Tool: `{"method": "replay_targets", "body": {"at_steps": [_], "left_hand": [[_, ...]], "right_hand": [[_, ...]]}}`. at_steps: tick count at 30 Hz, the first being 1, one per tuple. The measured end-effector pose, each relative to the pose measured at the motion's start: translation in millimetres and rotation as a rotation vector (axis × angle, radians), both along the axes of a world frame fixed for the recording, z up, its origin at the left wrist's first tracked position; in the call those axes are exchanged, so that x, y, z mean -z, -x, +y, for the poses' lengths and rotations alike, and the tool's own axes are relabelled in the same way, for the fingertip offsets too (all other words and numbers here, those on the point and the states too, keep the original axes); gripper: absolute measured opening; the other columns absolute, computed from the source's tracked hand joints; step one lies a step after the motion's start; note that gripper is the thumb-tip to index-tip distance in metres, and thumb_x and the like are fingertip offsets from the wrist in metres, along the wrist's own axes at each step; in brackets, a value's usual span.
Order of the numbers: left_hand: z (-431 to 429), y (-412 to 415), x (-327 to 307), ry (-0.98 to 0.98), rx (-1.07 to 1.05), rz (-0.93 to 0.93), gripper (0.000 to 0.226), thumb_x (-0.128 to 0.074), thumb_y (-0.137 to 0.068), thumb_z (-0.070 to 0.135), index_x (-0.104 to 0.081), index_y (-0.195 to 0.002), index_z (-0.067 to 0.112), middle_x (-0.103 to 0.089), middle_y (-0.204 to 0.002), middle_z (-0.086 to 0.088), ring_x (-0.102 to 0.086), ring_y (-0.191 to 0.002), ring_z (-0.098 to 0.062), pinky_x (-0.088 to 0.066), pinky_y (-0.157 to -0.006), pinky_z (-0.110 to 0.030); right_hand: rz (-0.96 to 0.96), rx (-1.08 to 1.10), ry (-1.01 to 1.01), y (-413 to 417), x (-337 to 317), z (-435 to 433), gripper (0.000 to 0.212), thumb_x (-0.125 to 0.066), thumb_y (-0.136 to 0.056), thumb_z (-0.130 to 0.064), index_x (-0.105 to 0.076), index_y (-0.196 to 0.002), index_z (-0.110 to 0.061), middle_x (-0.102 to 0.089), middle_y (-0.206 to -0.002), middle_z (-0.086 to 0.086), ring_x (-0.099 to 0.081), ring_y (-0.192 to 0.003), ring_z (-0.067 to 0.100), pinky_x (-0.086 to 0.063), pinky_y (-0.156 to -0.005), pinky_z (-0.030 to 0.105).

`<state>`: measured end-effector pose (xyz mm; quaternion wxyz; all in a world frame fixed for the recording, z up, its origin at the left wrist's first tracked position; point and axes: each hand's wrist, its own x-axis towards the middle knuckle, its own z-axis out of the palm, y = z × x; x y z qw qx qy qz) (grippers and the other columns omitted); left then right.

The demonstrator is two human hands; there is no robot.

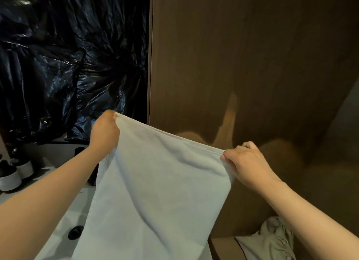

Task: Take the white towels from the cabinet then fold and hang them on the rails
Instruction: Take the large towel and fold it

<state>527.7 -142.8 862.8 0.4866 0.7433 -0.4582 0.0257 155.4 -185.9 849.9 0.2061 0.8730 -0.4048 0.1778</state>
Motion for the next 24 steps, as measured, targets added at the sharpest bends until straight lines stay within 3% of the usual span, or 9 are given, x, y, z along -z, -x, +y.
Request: {"method": "replay_targets", "body": {"at_steps": [3, 6, 10, 13, 19, 22, 24], "left_hand": [[1.1, -0.7, -19.9, 0.077, -0.02, 0.014, 0.033, -0.03, -0.103, 0.011, -0.049, -0.129, 0.003, -0.055, -0.1, -0.018, -0.044, -0.084, -0.025, -0.034, -0.071, -0.037], [4.4, -3.8, -38.2, 0.159, -0.006, 0.037, 0.029, -0.03, -0.103, 0.014, -0.052, -0.117, 0.003, -0.052, -0.092, -0.012, -0.045, -0.082, -0.025, -0.033, -0.069, -0.037], [7.8, -7.0, -58.5, 0.263, 0.032, 0.059, 0.023, -0.031, -0.099, 0.012, -0.052, -0.1, 0.003, -0.054, -0.084, -0.014, -0.046, -0.072, -0.025, -0.035, -0.063, -0.037], [8.2, -4.7, -71.7, 0.313, 0.055, 0.066, 0.02, -0.032, -0.097, 0.008, -0.049, -0.093, 0.0, -0.051, -0.079, -0.019, -0.041, -0.066, -0.024, -0.028, -0.056, -0.034], [6.5, 0.9, -88.0, 0.387, 0.059, 0.094, 0.02, -0.032, -0.095, 0.005, -0.052, -0.099, 0.003, -0.053, -0.08, -0.018, -0.045, -0.07, -0.026, -0.03, -0.055, -0.035], [5.1, -0.5, -89.3, 0.395, 0.086, 0.09, 0.023, -0.032, -0.096, 0.007, -0.053, -0.103, 0.003, -0.055, -0.084, -0.02, -0.05, -0.074, -0.03, -0.035, -0.063, -0.039], [6.4, 0.7, -89.8, 0.385, 0.092, 0.069, 0.026, -0.031, -0.097, 0.009, -0.053, -0.11, 0.004, -0.057, -0.089, -0.018, -0.052, -0.079, -0.031, -0.04, -0.067, -0.042]], "right_hand": [[0.015, 0.058, 0.076, -5.4, -36.2, -5.9, 0.017, -0.048, -0.099, -0.034, -0.065, -0.103, -0.031, -0.07, -0.102, -0.01, -0.061, -0.095, 0.012, -0.035, -0.096, 0.028], [0.036, 0.093, 0.128, -8.2, -72.8, -10.0, 0.015, -0.052, -0.098, -0.032, -0.064, -0.107, -0.031, -0.069, -0.107, -0.01, -0.061, -0.102, 0.012, -0.034, -0.101, 0.028], [0.028, 0.097, 0.271, -7.6, -112.1, -11.5, 0.014, -0.055, -0.097, -0.029, -0.066, -0.105, -0.027, -0.071, -0.101, -0.007, -0.063, -0.098, 0.015, -0.039, -0.099, 0.033], [0.059, 0.114, 0.324, -6.1, -133.5, -9.7, 0.012, -0.061, -0.094, -0.026, -0.067, -0.104, -0.024, -0.072, -0.099, -0.004, -0.064, -0.096, 0.017, -0.042, -0.097, 0.035], [0.031, 0.09, 0.357, -2.4, -159.2, -0.7, 0.012, -0.062, -0.093, -0.021, -0.07, -0.102, -0.018, -0.071, -0.094, 0.0, -0.063, -0.086, 0.019, -0.052, -0.08, 0.034], [0.072, 0.091, 0.335, -0.1, -163.6, 3.1, 0.012, -0.062, -0.093, -0.017, -0.069, -0.102, -0.015, -0.07, -0.093, 0.003, -0.061, -0.084, 0.02, -0.053, -0.076, 0.035], [-0.018, 0.094, 0.297, 2.6, -165.1, 5.2, 0.012, -0.062, -0.094, -0.014, -0.069, -0.104, -0.012, -0.069, -0.094, 0.005, -0.06, -0.086, 0.02, -0.054, -0.074, 0.033]]}}
